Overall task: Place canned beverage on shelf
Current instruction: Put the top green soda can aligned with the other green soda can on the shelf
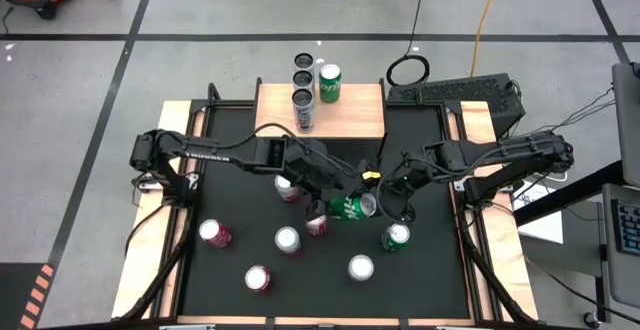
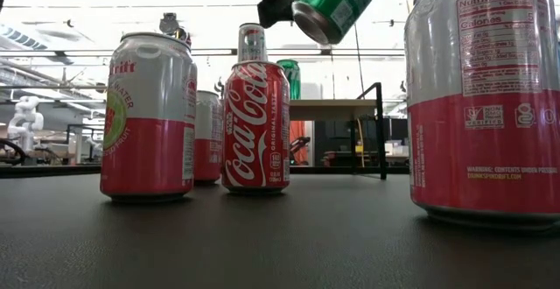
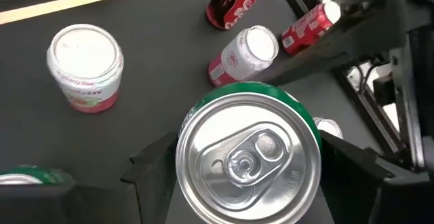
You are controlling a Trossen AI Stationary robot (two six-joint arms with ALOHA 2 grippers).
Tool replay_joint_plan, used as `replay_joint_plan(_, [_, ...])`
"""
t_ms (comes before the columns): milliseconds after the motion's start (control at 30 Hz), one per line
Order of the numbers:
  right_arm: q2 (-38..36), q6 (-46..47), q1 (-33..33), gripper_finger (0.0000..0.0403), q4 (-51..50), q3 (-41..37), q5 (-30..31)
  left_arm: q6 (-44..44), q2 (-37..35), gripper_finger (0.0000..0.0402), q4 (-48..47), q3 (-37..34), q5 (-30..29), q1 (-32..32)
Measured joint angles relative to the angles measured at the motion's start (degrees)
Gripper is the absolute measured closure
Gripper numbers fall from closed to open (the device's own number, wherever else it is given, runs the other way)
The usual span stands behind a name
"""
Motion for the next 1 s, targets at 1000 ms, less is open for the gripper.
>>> replay_joint_plan(1000, [0.0,1.6,0.0,0.0131,3.2,0.0,2.7,5.0,3.5,0.0104,1.5,0.1,9.9,1.0])
